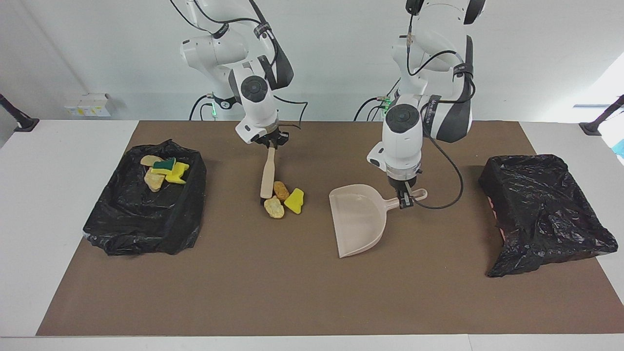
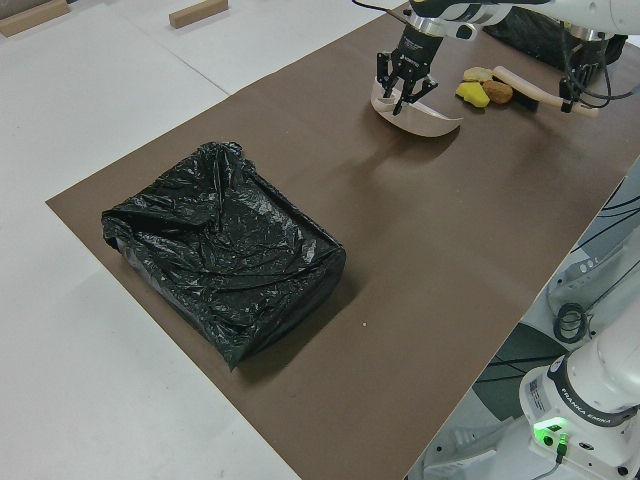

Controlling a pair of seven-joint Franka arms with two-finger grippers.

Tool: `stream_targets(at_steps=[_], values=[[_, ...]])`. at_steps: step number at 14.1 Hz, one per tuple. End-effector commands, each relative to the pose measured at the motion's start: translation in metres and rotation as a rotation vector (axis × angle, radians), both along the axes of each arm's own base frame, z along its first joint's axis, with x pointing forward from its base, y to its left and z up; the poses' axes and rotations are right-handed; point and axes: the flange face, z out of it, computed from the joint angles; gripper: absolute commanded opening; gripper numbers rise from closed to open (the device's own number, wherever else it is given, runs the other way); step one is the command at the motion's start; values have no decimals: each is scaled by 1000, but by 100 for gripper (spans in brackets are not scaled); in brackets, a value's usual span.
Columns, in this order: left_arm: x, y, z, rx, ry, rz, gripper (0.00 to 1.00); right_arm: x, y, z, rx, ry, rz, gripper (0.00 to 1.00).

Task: Sweep and dump trash in bin
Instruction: 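Sweep the trash into the held dustpan with the brush in the right gripper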

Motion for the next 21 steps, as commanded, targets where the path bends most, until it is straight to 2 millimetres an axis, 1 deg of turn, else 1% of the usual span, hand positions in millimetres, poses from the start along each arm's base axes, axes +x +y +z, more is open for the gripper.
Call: stream_targets(at_steps=[1, 3, 4, 5, 6, 7, 8, 9, 10, 11, 12, 13, 15, 17, 19, 20, 21], values=[[-47, -3, -10, 4, 1, -81, 0, 8, 29, -9, 46, 22, -51, 0], [-58, -3, -20, 0, 7, -91, 0, 12, 63, -11, 103, 31, -95, 0], [-65, -7, -25, -11, -4, -107, 0, 15, 71, -10, 131, 25, -132, 0], [-69, -9, -27, -23, -16, -116, 0, 20, 82, -4, 178, 33, -169, 0], [-74, -12, -28, -25, -18, -122, 0, 19, 102, 5, 223, 44, -177, 0], [-77, -14, -29, -23, -15, -128, 0, 20, 117, 13, 246, 47, -194, 0], [-81, -20, -26, -25, -18, -143, 0, 23, 128, 20, 260, 51, -228, 0], [-84, -20, -30, -25, -14, -142, 0, 24, 141, 34, 274, 38, -238, 0], [-85, -21, -31, -36, -17, -123, 0, 26, 145, 50, 286, 32, -245, 0], [-86, -23, -31, -43, -26, -94, 0, 24, 143, 65, 288, 31, -236, 0], [-87, -25, -31, -48, -33, -66, 0, 24, 134, 79, 280, 30, -218, 0], [-88, -27, -31, -56, -37, -31, 0, 25, 119, 93, 267, 34, -205, 0], [-89, -27, -32, -93, -20, 61, 0, 32, 76, 111, 190, 31, -103, 0], [-90, -27, -33, -92, -16, 63, 0, 33, 49, 107, 89, 35, 52, 0], [-91, -27, -33, -91, -11, 90, 0, 49, 8, 100, -6, 18, 208, 0], [-94, -31, -33, -93, -15, 118, 0, 59, -14, 94, -30, 22, 280, 0], [-97, -32, -32, -87, -11, 141, 0, 71, -34, 83, -76, 19, 363, 0]])
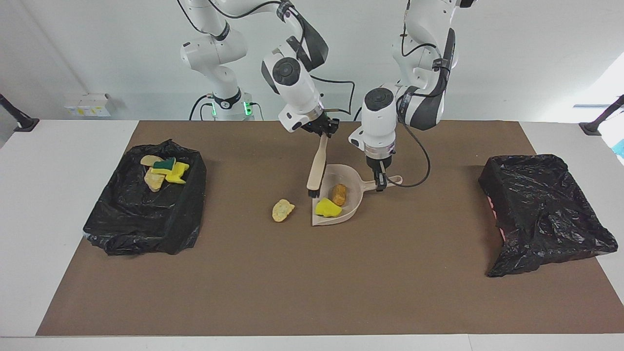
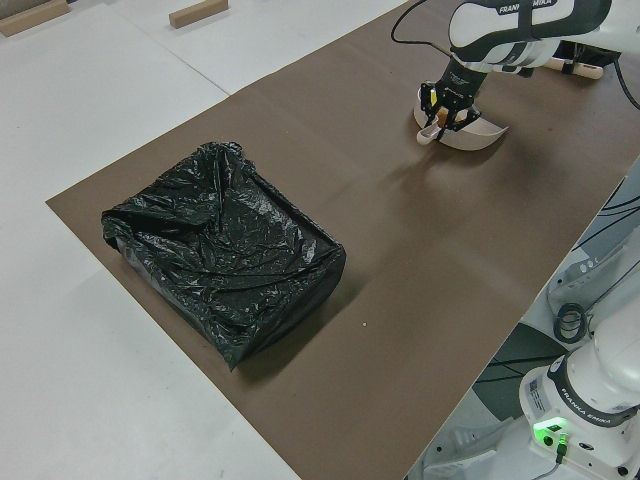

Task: Sweep and dump trash in bin
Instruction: 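Sweep the trash into the held dustpan with the brush in the right gripper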

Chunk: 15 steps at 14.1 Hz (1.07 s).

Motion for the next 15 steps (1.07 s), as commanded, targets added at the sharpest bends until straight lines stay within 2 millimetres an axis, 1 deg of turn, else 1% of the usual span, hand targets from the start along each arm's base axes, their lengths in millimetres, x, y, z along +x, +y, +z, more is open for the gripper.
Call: stream_targets(at_steps=[1, 2, 3, 4, 5, 6, 7, 8, 9, 10, 11, 13, 14, 15], values=[[-19, -7, 3, -3, 5, 65, 0, 26, -42, -30, -112, 8, 202, 0], [-21, -9, 3, 0, 6, 83, 0, 33, -48, -38, -156, 2, 256, 0], [-22, -9, 5, 2, 6, 96, 0, 38, -49, -45, -168, -7, 289, 0], [-23, -9, 5, 4, 9, 115, 0, 40, -48, -59, -165, 6, 292, 0], [-27, -13, 5, 3, 11, 120, 0, 40, -44, -68, -145, 3, 282, 0], [-28, -15, 5, 2, 10, 116, 0, 37, -32, -77, -119, 14, 265, 0], [-28, -15, 6, 1, 9, 116, 0, 32, -21, -80, -55, 34, 217, 0], [-29, -14, 6, 2, 10, 116, 0, 27, -9, -80, 40, 65, 168, 0], [-33, -11, 3, 5, 15, 114, 0, 23, 0, -80, 142, 99, 142, 0], [-38, -8, 0, 8, 19, 113, 0, 18, 11, -77, 214, 115, 153, 0], [-41, -6, -2, 12, 26, 105, 0, 10, 27, -74, 250, 127, 164, 0], [-46, -2, -5, 14, 31, 93, 0, 0, 46, -67, 313, 155, 131, 0], [-44, 0, -5, 6, 23, 95, 0, -1, 47, -62, 314, 149, 129, 0], [-43, 2, -7, -7, 16, 95, 0, 0, 44, -52, 312, 134, 108, 0]])
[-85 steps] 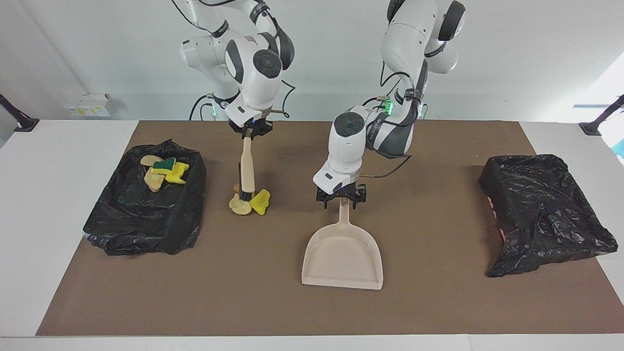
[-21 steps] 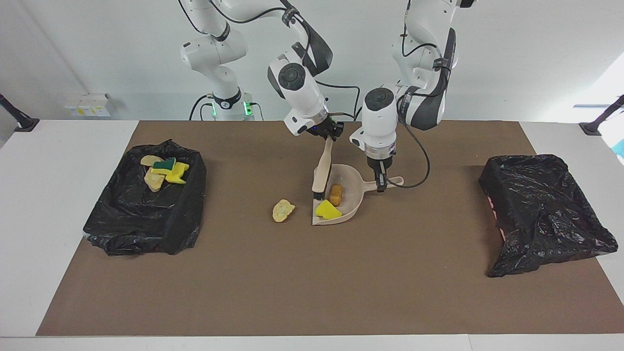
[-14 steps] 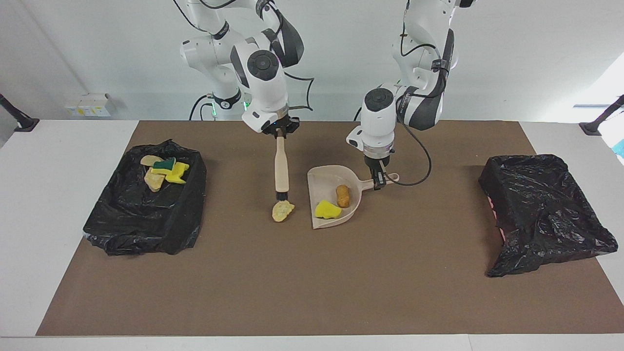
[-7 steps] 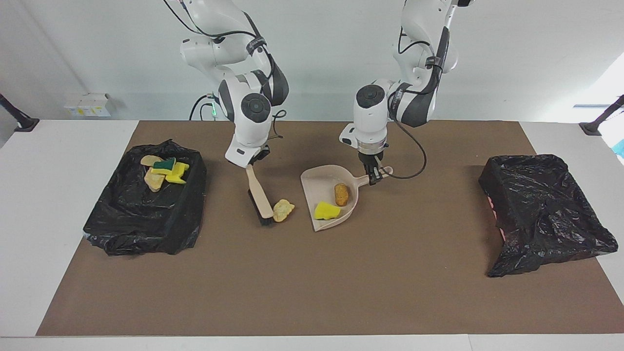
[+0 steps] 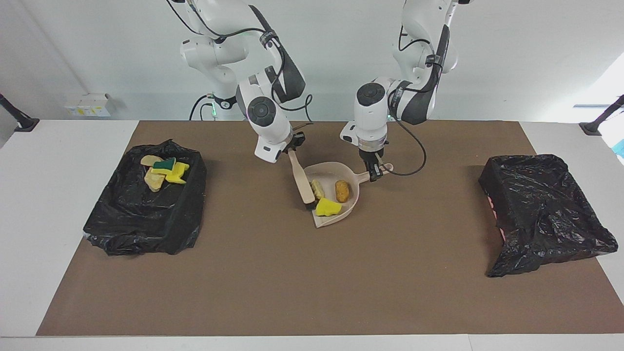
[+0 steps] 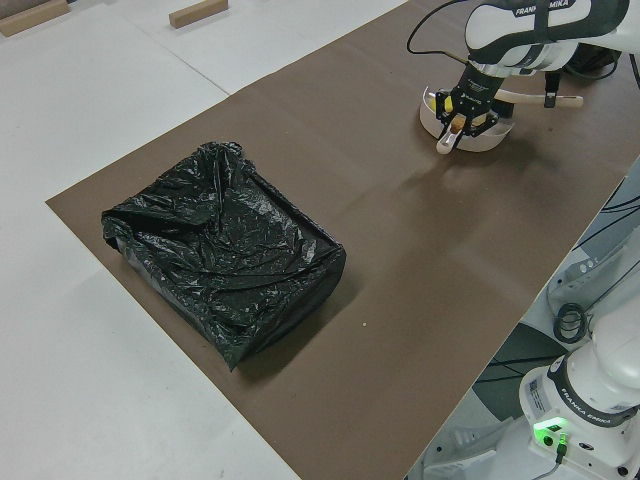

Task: Sweep and dump trash in bin
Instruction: 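Sweep the trash into the held dustpan with the brush in the right gripper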

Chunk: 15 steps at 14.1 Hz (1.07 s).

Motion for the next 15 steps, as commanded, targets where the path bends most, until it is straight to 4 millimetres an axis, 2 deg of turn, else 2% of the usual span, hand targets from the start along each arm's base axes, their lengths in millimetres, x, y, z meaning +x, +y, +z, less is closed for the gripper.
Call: stream_targets(at_steps=[1, 4, 8, 9, 10, 11, 12, 13, 15], values=[[-8, 8, -3, -60, -8, 10, 0, -2, -9, 34, 5, -18, -99, 0], [23, 43, -6, -147, 44, -16, 0, -17, -17, 83, -59, -26, -234, 0], [43, 57, -5, -213, 49, -9, 0, -59, -30, 149, -130, -54, -289, 0], [46, 57, -5, -220, 46, -2, 0, -73, -32, 159, -147, -56, -274, 0], [46, 55, -5, -221, 44, -13, 0, -84, -35, 156, -171, -72, -264, 0], [46, 56, -5, -219, 49, -17, 0, -92, -43, 146, -174, -83, -256, 0], [43, 54, -5, -216, 57, -17, 0, -91, -51, 138, -158, -94, -235, 0], [43, 50, -5, -209, 56, -16, 0, -83, -56, 129, -148, -96, -201, 0], [49, 51, 4, -182, 60, -23, 0, -47, -62, 85, -213, -145, -109, 0]])
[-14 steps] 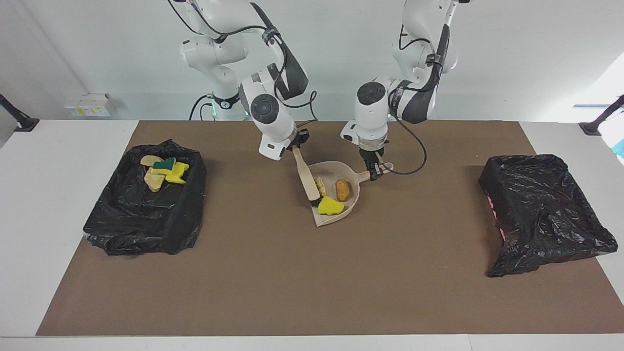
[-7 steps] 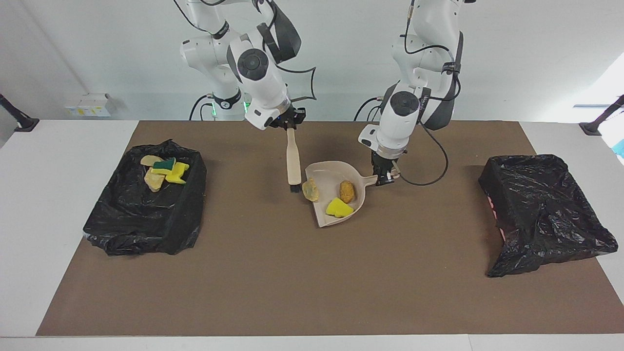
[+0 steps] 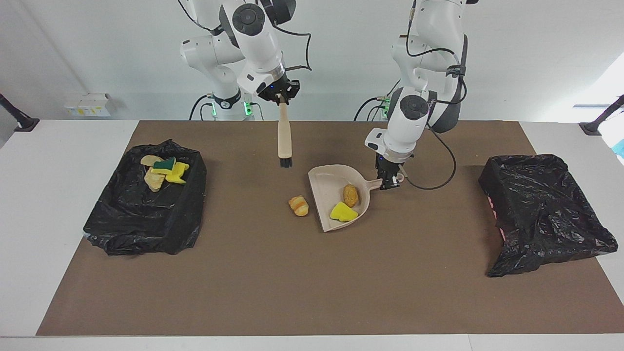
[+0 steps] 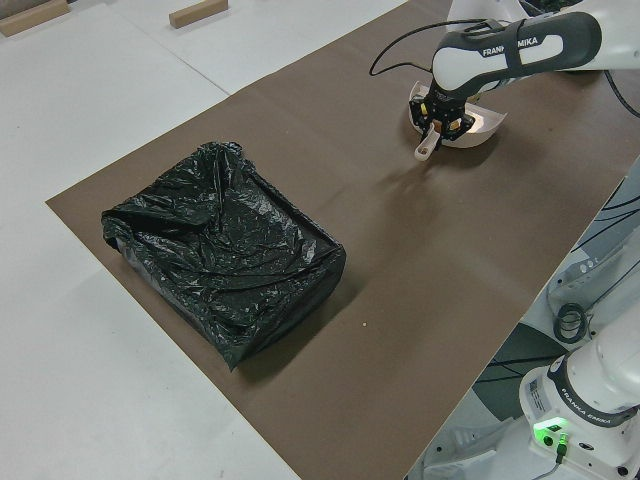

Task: Sweep and dump trash in bin
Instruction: 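Sweep the last trash piece into the dustpan with the right gripper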

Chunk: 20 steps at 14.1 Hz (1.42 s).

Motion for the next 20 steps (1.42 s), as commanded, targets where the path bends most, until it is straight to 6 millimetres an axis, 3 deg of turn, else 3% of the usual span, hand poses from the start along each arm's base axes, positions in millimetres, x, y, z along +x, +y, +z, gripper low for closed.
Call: stream_targets(at_steps=[1, 3, 5, 9, 11, 13, 15, 16, 20], values=[[13, -5, 19, 41, 6, -10, 0, 47, -10, -57, -88, -28, 119, 0], [20, -9, 28, 137, 14, 27, 0, 82, -16, -75, -122, -26, 182, 0], [9, -24, 30, 195, 20, 59, 0, 97, -12, -93, -120, -28, 190, 0], [-21, -43, 28, 310, 7, 62, 0, 101, 5, -128, -87, -27, 206, 0], [-38, -53, 24, 307, -2, 26, 0, 90, 32, -142, -57, -9, 230, 0], [-39, -55, 21, 288, -20, 16, 0, 83, 50, -155, 73, 20, 203, 0], [-40, -57, 17, 246, -59, 3, 0, 74, 66, -150, 171, 66, 155, 0], [-39, -59, 10, 235, -67, -2, 0, 64, 85, -144, 215, 82, 136, 0], [-30, -48, -1, 186, -106, -21, 0, 58, 85, -111, 244, 94, 50, 0]])
